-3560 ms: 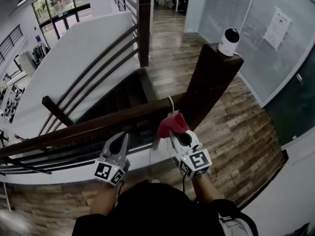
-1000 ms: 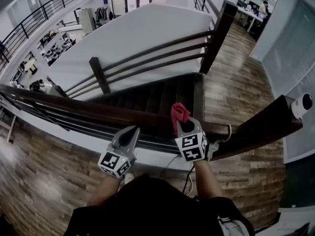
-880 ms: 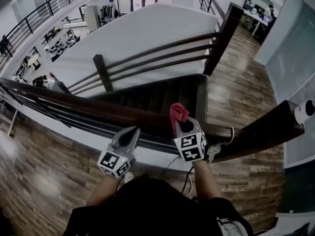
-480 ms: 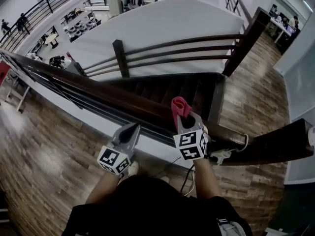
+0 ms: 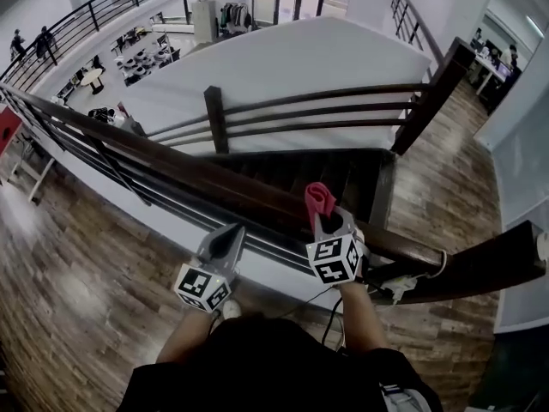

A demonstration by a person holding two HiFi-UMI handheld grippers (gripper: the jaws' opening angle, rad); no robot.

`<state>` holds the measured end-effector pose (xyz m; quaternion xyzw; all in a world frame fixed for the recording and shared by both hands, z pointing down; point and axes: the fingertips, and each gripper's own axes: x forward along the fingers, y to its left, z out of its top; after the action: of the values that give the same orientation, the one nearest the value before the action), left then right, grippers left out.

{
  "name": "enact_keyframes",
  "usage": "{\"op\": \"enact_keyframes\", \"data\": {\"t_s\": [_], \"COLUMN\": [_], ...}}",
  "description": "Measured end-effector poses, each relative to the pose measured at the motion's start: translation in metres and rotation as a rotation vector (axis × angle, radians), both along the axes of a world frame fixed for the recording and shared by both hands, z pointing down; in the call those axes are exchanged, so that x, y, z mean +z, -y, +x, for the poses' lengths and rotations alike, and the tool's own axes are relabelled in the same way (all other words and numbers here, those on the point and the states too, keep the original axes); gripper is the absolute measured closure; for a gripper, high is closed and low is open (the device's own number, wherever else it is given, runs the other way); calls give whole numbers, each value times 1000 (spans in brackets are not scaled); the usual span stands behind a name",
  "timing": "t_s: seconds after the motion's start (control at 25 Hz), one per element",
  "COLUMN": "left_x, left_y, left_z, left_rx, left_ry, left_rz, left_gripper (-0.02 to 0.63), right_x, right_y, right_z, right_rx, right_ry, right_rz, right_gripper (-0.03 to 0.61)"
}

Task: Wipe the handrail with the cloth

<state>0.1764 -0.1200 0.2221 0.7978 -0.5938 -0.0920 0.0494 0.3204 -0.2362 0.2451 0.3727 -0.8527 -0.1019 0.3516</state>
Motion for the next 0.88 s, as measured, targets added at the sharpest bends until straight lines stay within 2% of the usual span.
{"op": "enact_keyframes", "data": {"t_s": [0.44,0.88], "left_x": [-1,2], "left_y": [-8,-17], "left_z": [-95,-146], "left_rx": [-22,-37], "left_ry": [7,16], "left_rz": [1,1], "left_gripper": [614,614], "right_x": [-3,-2], "right_y": [6,12], "right_z": [-89,-132], "right_rx": [27,35], "right_ry": [27,-9], "right_rz": [14,28], "right_gripper": [538,538]}}
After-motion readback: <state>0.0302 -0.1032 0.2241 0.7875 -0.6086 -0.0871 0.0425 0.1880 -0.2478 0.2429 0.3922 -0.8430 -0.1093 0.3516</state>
